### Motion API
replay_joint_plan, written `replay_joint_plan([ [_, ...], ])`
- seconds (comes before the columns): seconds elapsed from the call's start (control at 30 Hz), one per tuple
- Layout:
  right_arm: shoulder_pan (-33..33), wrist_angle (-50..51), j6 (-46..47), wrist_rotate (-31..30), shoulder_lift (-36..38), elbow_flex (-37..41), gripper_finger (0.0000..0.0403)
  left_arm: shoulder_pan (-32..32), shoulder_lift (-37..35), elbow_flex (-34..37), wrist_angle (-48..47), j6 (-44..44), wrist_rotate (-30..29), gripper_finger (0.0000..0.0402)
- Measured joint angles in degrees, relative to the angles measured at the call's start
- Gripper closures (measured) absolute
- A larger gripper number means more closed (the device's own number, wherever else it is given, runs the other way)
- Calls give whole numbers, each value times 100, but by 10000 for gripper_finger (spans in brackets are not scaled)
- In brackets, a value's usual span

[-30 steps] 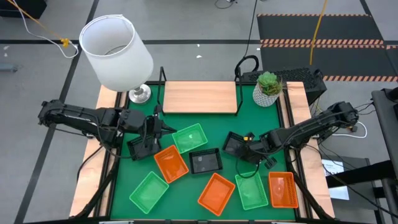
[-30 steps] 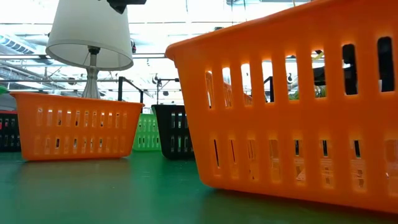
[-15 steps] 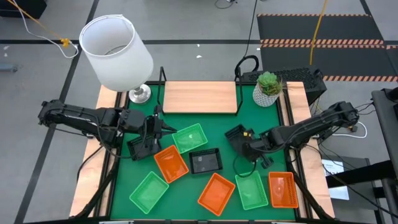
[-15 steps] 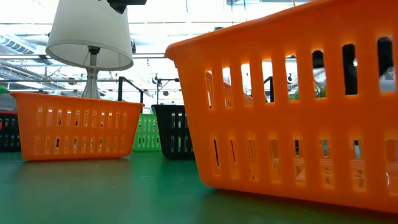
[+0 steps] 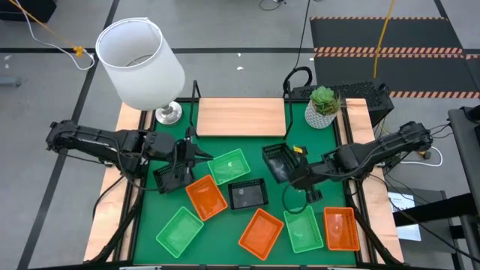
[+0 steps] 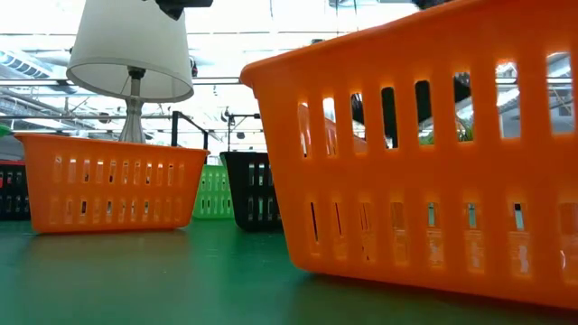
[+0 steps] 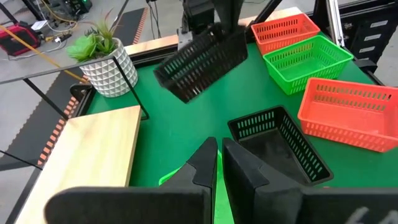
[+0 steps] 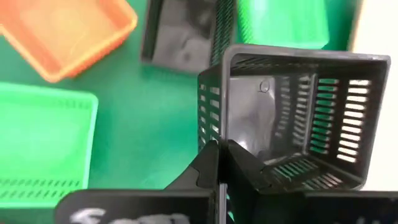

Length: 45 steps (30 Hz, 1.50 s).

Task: Stack baskets on shelf by color
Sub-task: Put the right black bin on the shelf

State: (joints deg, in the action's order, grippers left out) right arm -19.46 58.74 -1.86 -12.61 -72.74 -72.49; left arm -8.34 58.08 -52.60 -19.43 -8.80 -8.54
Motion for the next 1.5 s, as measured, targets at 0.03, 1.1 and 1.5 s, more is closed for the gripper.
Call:
replay_joint_plan([
  [0.03,-20,6,48,-127,-39,-133,395,0,0,0,-1,0,0,373],
  [1.1,1840,2458,311,-1750,-2780,-4557,392,0,0,0,1,4,-2,373],
  [1.5,2547,2172,-512,-1741,-2936,-4403,391,0,0,0,1,4,-3,373],
])
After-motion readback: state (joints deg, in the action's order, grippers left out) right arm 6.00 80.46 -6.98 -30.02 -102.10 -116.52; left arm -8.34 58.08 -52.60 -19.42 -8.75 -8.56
